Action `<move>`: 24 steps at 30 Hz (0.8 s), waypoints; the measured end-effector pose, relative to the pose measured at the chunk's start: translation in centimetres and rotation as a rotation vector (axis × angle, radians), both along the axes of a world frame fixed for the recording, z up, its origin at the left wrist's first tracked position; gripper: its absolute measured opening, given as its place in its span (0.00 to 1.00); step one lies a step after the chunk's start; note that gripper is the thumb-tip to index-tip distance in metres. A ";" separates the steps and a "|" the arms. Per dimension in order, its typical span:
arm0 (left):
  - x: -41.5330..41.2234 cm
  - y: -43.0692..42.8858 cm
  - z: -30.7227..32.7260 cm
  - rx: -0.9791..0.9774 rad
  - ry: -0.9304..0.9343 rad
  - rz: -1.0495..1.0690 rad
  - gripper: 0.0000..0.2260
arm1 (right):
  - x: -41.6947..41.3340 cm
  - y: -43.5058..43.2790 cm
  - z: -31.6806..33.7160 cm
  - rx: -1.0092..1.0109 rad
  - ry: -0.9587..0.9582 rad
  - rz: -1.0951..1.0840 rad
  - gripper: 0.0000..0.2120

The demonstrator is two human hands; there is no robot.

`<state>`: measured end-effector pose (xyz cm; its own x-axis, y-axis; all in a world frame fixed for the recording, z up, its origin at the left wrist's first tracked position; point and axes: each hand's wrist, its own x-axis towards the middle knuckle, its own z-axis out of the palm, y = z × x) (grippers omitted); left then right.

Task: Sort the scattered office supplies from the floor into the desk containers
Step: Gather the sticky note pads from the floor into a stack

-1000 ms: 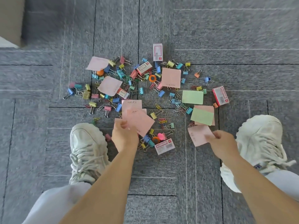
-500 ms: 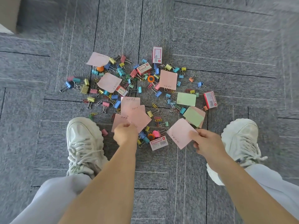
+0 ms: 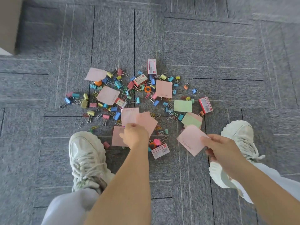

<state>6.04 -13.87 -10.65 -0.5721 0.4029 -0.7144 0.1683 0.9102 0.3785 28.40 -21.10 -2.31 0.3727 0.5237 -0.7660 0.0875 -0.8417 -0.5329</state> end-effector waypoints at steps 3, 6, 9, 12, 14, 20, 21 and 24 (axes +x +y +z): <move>0.2 1.1 0.3 0.166 -0.043 -0.164 0.10 | -0.1 0.3 0.5 0.024 0.045 -0.098 0.04; 0.7 3.6 1.0 0.212 -0.427 -0.473 0.04 | 0.1 1.5 1.1 0.105 -0.082 -0.051 0.02; 1.7 5.4 2.8 0.168 -0.778 -0.482 0.02 | 0.1 2.7 1.4 0.140 -0.080 -0.041 0.04; 3.4 5.4 3.8 0.139 -0.992 -0.421 0.02 | -0.3 3.6 1.2 0.108 0.063 -0.220 0.03; 4.4 4.8 3.7 0.113 -1.053 -0.405 0.02 | -0.5 3.8 1.1 0.129 0.151 -0.362 0.02; 7.4 3.2 3.6 0.078 -1.174 -0.315 0.13 | -0.8 3.5 1.0 0.223 0.000 -0.486 0.08; 7.9 2.9 3.8 0.054 -1.179 -0.378 0.12 | -1.0 3.4 0.9 0.229 0.007 -0.511 0.08; 9.1 2.6 4.7 -0.009 -1.176 -0.488 0.09 | -1.6 3.4 0.7 0.238 0.025 -0.513 0.08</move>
<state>15.15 -11.32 -5.98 0.6113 0.3846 -0.6916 0.0530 0.8521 0.5207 26.83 -17.73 -1.65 0.6082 0.4397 -0.6609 -0.3162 -0.6295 -0.7098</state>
